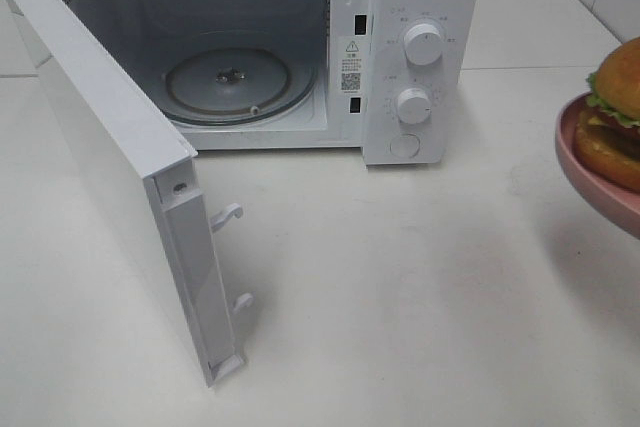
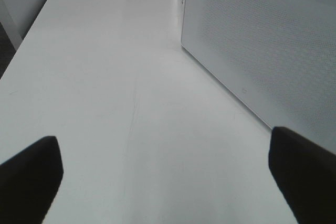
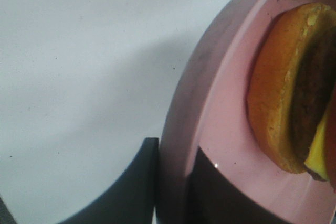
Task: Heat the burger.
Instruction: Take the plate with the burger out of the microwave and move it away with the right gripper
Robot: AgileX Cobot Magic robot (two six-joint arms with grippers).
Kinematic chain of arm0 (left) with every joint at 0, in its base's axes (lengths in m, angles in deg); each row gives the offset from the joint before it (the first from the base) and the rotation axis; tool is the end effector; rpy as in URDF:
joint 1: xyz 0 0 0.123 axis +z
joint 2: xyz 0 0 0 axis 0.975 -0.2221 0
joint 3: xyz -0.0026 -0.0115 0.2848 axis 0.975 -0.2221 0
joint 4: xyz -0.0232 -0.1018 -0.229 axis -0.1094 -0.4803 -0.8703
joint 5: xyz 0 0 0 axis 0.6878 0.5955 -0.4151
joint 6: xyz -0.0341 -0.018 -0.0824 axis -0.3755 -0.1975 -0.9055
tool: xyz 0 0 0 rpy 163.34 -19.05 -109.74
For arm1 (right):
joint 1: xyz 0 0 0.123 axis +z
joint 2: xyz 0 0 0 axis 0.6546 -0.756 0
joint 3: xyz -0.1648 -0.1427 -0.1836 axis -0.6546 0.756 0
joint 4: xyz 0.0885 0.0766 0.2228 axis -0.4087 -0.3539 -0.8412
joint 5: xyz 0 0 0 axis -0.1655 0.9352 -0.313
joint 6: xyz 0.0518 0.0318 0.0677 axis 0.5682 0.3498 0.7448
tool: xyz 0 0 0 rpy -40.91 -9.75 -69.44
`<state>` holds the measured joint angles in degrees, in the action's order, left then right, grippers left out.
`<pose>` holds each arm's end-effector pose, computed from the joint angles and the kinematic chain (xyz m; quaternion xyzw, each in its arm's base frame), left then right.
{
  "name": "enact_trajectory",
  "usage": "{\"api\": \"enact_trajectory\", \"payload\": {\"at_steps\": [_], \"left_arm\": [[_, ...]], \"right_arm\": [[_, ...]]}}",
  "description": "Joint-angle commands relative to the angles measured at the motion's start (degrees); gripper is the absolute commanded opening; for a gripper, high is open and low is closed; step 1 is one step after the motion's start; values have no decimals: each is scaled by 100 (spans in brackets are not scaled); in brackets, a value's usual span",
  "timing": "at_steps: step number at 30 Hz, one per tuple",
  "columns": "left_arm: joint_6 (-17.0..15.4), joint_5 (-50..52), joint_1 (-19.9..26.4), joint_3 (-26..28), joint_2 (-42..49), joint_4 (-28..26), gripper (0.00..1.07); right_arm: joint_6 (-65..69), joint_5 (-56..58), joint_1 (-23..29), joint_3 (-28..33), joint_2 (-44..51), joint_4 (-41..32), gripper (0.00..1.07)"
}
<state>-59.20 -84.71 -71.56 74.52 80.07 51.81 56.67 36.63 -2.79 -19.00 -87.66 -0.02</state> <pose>-0.0085 -0.0088 0.2813 -0.0160 0.8521 -0.0095 0.5230 0.1084 0.0357 0.2397 -0.5665 0.7348 -0.2269 0.2961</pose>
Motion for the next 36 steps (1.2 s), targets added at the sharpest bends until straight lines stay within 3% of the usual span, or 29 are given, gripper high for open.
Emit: {"api": "enact_trajectory", "payload": {"at_steps": [1,18,26,36], "left_arm": [[-29,74,17,-17,40,-11,100],[-29,74,17,-17,40,-11,100],[-29,74,17,-17,40,-11,100],[-29,74,17,-17,40,-11,100]], "right_arm": [[791,218,11,-46,63,653,2],[3953,1799,11,-46,-149,1610,3],[4962,1931,11,-74,-1197,1707,4],[6835,1942,11,-533,-2888,1765,4]]}}
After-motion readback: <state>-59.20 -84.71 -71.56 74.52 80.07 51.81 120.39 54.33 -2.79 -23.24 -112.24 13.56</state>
